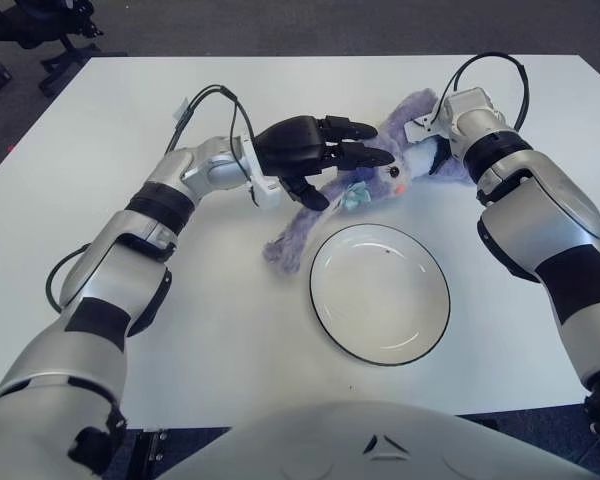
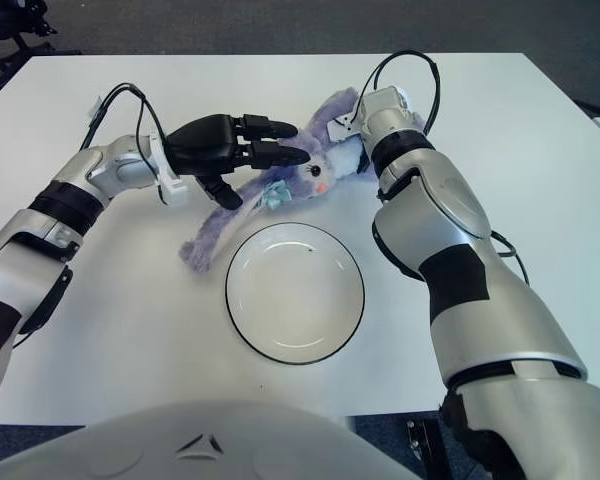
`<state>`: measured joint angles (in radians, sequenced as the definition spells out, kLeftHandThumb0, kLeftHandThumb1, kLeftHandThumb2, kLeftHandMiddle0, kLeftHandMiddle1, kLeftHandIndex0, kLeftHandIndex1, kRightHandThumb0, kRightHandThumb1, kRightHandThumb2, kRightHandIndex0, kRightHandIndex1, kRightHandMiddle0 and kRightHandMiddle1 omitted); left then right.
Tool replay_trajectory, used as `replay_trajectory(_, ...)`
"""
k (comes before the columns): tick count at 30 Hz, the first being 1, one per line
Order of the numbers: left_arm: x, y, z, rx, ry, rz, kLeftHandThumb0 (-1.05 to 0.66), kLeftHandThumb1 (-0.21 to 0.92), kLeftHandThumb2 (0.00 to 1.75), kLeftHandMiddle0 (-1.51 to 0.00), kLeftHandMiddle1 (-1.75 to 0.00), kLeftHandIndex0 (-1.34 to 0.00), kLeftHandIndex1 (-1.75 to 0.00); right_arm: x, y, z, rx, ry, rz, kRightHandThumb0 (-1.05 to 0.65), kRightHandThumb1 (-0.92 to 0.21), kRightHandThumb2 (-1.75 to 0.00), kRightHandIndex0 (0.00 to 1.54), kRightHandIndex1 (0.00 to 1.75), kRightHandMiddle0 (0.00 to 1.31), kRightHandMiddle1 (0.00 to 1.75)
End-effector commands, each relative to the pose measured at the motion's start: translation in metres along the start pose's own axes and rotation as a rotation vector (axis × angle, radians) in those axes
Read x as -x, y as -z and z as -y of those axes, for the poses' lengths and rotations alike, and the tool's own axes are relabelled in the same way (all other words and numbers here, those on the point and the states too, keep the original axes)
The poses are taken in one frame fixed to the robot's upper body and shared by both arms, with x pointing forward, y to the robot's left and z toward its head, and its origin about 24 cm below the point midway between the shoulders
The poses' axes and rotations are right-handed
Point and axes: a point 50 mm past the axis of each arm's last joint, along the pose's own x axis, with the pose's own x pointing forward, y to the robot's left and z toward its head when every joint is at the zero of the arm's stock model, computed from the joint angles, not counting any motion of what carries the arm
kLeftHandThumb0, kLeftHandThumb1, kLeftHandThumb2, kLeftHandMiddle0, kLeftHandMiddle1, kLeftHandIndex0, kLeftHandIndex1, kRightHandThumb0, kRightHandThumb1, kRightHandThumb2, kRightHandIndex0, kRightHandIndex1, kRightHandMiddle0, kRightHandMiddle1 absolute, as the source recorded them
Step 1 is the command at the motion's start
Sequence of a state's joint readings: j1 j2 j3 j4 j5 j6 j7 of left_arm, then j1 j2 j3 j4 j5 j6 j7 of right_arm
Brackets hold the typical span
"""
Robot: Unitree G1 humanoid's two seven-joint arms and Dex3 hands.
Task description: Put the doll into the plate.
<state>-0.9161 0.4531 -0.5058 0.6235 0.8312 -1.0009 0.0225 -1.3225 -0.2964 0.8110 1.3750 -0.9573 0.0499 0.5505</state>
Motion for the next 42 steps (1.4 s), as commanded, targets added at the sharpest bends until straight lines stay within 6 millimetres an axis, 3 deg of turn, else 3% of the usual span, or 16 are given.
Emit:
replay_trajectory(1, -0.006, 0.003, -0.001, -0.088, 0.024, -0.025, -0.81, 0.92, 1.01, -0.37, 0.0, -0.38, -0.01, -0.005, -0.009, -0.012, 0.019, -0.034, 0.041, -0.27, -0.92, -0.12, 0.58, 1.75, 0.82, 0.1)
replay_trajectory(5, -0.014, 0.007, 0.009, -0.2, 0.053, -0.065, -0.8, 0.92, 1.06, -0.35, 0.0, -0.39, -0.01, -0.005, -0.01, -0.012, 0.045, -0.028, 0.049, -0.28, -0.92, -0.12, 0.59, 1.75, 0.79, 0.08)
replay_trajectory(18, -0.02, 0.013, 0.023, -0.299, 0.078, -0.089, -0.8, 0.92, 1.1, -0.33, 0.0, -0.39, -0.01, -0.005, -0.011, -0.012, 0.046, -0.036, 0.058, -0.28, -0.92, -0.11, 0.6, 1.75, 0.79, 0.07)
replay_trajectory(42, -0.026, 0.016, 0.025, -0.299, 0.176, -0.118, -0.8, 0.92, 1.17, -0.29, 0.0, -0.38, 0.0, 0.002, -0.01, -0.004, -0.003, -0.091, 0.158, -0.22, -0.91, -0.07, 0.63, 1.75, 0.76, 0.03)
